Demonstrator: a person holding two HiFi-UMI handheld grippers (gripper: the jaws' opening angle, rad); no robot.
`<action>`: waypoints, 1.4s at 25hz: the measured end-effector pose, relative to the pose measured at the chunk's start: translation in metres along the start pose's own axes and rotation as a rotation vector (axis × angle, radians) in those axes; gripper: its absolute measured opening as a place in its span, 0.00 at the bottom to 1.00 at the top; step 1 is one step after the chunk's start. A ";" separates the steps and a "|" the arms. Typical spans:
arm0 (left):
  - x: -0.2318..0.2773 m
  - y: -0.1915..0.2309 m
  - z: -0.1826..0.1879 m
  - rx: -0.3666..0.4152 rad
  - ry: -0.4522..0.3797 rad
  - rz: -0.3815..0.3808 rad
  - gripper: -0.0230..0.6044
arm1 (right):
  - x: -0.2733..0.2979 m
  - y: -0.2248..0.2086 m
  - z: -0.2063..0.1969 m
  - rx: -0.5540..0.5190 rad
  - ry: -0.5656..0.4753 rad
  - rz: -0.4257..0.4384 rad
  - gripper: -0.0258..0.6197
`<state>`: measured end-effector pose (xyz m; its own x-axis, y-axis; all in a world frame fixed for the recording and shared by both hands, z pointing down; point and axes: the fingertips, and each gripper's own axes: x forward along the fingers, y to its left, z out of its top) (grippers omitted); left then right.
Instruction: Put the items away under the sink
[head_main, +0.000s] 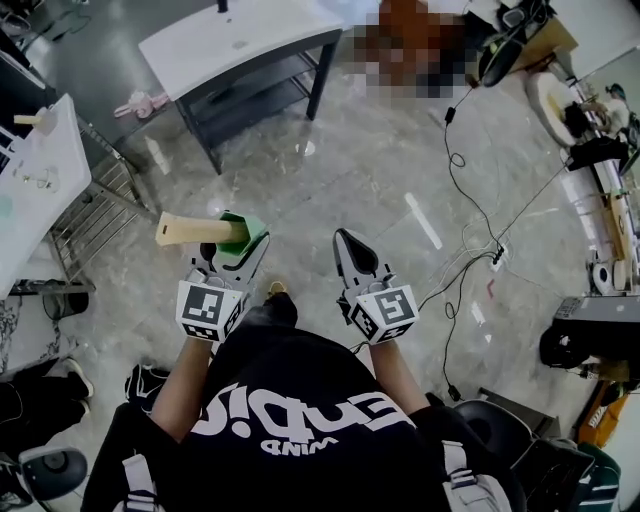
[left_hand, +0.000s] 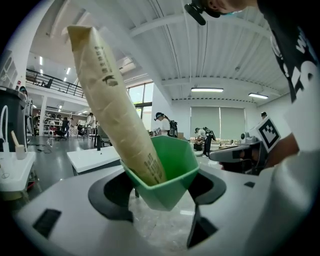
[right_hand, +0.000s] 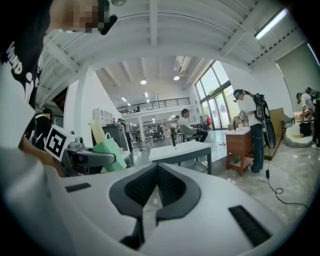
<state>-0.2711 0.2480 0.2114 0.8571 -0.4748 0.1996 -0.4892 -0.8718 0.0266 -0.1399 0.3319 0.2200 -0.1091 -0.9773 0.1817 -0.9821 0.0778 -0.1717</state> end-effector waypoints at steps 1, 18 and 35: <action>0.007 0.005 0.003 0.004 -0.001 -0.004 0.57 | 0.006 -0.005 0.003 -0.003 0.001 -0.003 0.07; 0.095 0.045 0.025 0.002 -0.004 -0.060 0.57 | 0.070 -0.066 0.026 0.004 -0.004 -0.069 0.07; 0.227 0.072 0.055 0.019 -0.016 -0.010 0.57 | 0.169 -0.172 0.066 -0.042 -0.017 0.023 0.07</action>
<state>-0.1031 0.0704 0.2046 0.8645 -0.4678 0.1838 -0.4774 -0.8786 0.0097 0.0208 0.1405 0.2164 -0.1293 -0.9783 0.1617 -0.9850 0.1080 -0.1346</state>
